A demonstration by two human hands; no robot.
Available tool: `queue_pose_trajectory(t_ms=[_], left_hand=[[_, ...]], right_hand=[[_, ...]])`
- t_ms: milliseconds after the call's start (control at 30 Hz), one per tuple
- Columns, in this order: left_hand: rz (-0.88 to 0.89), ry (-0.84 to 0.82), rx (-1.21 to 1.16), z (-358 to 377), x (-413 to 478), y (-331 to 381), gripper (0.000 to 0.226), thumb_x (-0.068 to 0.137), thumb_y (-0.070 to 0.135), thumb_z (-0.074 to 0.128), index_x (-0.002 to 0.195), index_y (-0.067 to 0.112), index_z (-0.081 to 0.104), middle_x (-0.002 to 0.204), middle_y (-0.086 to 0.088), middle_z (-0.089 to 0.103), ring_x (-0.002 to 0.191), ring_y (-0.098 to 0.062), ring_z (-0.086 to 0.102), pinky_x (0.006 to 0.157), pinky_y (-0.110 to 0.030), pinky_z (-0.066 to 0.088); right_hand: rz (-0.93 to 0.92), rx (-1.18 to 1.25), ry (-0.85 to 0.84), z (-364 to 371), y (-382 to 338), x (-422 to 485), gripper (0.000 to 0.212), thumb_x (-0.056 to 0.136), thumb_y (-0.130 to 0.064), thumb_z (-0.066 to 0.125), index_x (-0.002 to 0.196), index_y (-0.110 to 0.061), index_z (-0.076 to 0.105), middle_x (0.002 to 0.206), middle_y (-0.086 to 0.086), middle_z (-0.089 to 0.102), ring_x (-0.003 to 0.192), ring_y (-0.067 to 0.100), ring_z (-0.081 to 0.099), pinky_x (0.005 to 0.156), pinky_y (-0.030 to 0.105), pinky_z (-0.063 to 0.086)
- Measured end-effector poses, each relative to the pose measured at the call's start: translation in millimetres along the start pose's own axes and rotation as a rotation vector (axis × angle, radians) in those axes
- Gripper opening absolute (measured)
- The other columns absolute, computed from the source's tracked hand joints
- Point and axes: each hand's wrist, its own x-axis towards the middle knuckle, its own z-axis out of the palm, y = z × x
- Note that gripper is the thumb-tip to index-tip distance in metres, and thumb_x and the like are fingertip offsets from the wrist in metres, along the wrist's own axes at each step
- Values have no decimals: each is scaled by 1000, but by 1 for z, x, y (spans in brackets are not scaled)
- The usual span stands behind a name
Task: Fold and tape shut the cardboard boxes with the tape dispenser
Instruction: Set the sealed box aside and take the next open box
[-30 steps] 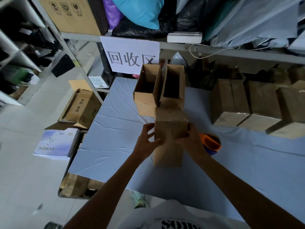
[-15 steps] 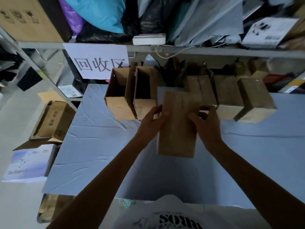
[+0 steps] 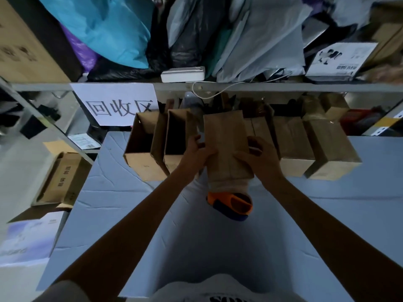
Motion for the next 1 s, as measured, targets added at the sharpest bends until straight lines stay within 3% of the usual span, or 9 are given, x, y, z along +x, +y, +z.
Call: queue_pose_trajectory(t_ms=[133,233,367,467,600,700,800,933,1000], left_hand=[[40,-28,19,8,32,10,59,86,13,67,137,16,36,134,-9,50,110,-19,56,76,-25,55],[29,-18,160,10,61,10,61,87,17,67,139,26,37,132,-6,53,114,-24,56,94,-43,51],[13,14,198,15,95,5,63,85,4,63,134,29,33,135,-11,51,118,-23,52,104,-45,43],[-5,-17,250,20,113,-2,72,83,11,62,141,28,24,141,-8,43,125,-23,46,107,-43,39],[-111,-34,392,19,127,-15,90,87,8,57,153,23,-1,154,-9,26,135,-28,35,111,-43,34],[-117,-40,476,18,132,-23,90,86,3,56,152,23,-2,150,-11,32,130,-27,40,103,-37,40],[-118,-21,544,19,135,-31,91,85,0,53,152,22,-5,140,-13,44,113,-19,48,90,-29,42],[-227,-62,584,19,139,-35,92,86,5,56,151,17,-8,134,-16,47,116,-27,50,94,-35,46],[-252,-92,700,22,143,-30,90,87,11,60,151,12,-3,132,-17,48,115,-29,51,94,-36,47]], right_hand=[[11,-16,-90,9,-1,42,66,78,-29,75,137,-21,46,115,-5,58,102,14,57,85,36,53],[45,-74,-160,14,3,68,67,81,-30,72,139,-19,39,125,5,54,109,24,56,91,48,51],[72,-107,-184,25,19,101,68,83,-24,71,138,-10,34,126,11,52,110,26,55,91,41,50],[169,-249,-227,38,31,133,72,87,-20,67,144,-3,25,135,9,41,119,25,45,101,38,39],[2,-638,-305,36,45,139,109,79,-50,70,150,-4,2,148,16,29,125,30,43,100,38,37],[-73,-840,-345,34,54,139,121,73,-62,69,149,1,-1,152,20,21,131,31,37,102,35,35],[-130,-936,-389,39,62,140,109,80,-57,65,147,5,5,150,23,25,129,30,39,103,32,32],[-137,-986,-410,42,65,137,106,81,-56,64,146,6,8,147,27,21,127,32,38,100,30,35],[-117,-1034,-448,39,61,138,116,74,-63,65,148,1,3,151,26,11,136,36,26,103,35,34]])
